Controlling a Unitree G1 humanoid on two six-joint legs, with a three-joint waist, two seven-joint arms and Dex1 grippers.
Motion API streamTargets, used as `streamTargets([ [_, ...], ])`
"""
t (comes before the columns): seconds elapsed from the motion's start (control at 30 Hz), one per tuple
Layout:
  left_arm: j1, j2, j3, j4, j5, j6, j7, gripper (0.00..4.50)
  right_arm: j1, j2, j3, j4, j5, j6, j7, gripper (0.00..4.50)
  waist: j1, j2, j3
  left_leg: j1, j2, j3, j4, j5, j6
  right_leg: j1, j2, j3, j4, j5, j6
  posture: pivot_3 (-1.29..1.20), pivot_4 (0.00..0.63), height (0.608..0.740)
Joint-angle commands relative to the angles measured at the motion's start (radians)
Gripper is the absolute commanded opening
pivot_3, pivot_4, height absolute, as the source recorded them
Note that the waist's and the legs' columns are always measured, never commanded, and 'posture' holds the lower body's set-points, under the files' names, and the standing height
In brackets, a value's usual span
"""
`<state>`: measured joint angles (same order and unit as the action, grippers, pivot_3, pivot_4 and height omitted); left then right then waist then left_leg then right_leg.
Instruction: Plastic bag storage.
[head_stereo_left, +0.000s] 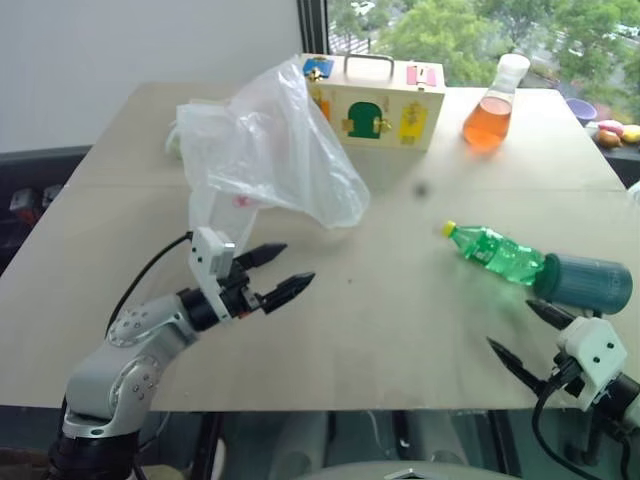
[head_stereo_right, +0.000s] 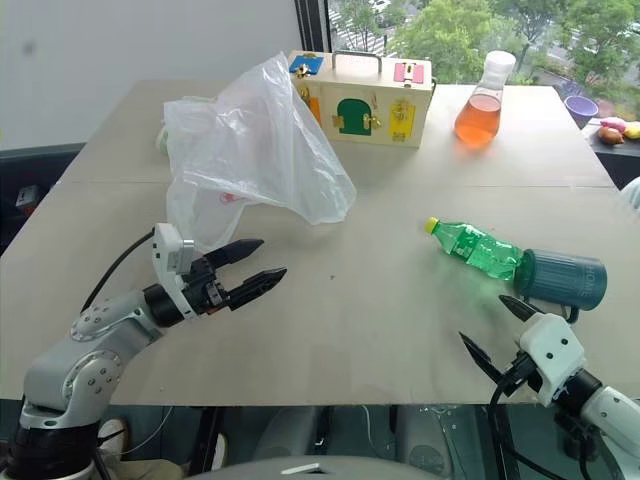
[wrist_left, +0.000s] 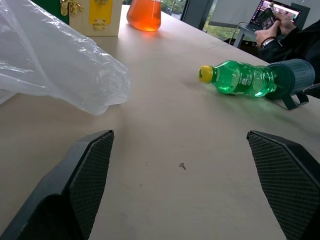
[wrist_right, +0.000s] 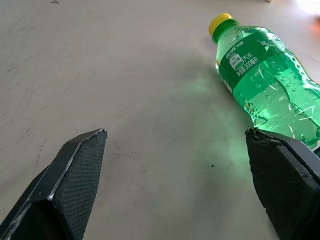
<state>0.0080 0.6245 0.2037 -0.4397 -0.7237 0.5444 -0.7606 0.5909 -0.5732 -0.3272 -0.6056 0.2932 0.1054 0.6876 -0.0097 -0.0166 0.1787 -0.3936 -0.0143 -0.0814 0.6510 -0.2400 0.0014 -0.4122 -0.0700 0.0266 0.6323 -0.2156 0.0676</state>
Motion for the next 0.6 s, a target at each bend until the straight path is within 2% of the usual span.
streamTargets([
  [0.03, -0.018, -0.007, 0.012, -0.01, 0.019, -0.032, 0.014, 4.44, -0.018, 0.026, -0.002, -0.006, 0.016, -0.044, -0.004, 4.47, 0.0, 0.0, 0.0, 0.0, 0.0, 0.0, 0.0, 0.0, 0.0, 0.0, 0.0, 0.0, 0.0, 0.0, 0.0, 0.0, 0.15, 0.74],
  [0.13, -0.092, -0.04, 0.011, 0.01, 0.072, -0.053, 0.1, 4.44, -0.048, 0.076, 0.028, -0.062, 0.078, -0.059, -0.01, 4.47, 0.002, 0.0, 0.0, 0.0, 0.0, -0.001, 0.0, 0.0, 0.0, 0.0, 0.001, -0.001, 0.0, 0.0, 0.0, 0.0, 0.15, 0.74],
  [0.3, -0.191, -0.044, 0.003, 0.053, 0.177, -0.124, 0.151, 4.44, -0.105, 0.124, 0.081, -0.15, 0.177, -0.081, 0.004, 4.47, -0.001, 0.0, 0.0, 0.0, -0.001, -0.001, 0.0, 0.0, 0.0, 0.0, 0.001, -0.001, 0.001, 0.0, 0.0, 0.0, 0.15, 0.74],
  [0.4, -0.231, 0.037, -0.065, 0.077, 0.455, -0.232, 0.244, 4.44, -0.142, 0.083, 0.096, -0.216, 0.278, -0.017, 0.026, 4.47, -0.003, 0.0, 0.0, 0.0, -0.002, 0.0, 0.0, 0.0, 0.0, 0.0, 0.001, 0.0, 0.0, 0.0, 0.0, 0.0, 0.15, 0.74],
  [0.5, -0.259, 0.137, -0.089, 0.164, 0.605, -0.367, 0.222, 4.44, -0.195, 0.049, 0.1, -0.253, 0.306, 0.007, 0.016, 4.47, -0.003, -0.001, 0.0, 0.0, -0.002, -0.001, 0.0, 0.0, 0.0, 0.0, 0.002, 0.0, 0.0, 0.001, -0.001, 0.0, 0.15, 0.74],
  [0.6, -0.276, 0.189, -0.096, 0.277, 0.709, -0.493, 0.24, 4.44, -0.221, 0.025, 0.111, -0.262, 0.285, 0.014, 0.017, 4.47, -0.001, -0.001, 0.0, 0.001, -0.002, -0.001, -0.001, 0.0, 0.0, 0.0, 0.002, -0.001, 0.001, 0.0, 0.0, 0.0, 0.15, 0.74],
])
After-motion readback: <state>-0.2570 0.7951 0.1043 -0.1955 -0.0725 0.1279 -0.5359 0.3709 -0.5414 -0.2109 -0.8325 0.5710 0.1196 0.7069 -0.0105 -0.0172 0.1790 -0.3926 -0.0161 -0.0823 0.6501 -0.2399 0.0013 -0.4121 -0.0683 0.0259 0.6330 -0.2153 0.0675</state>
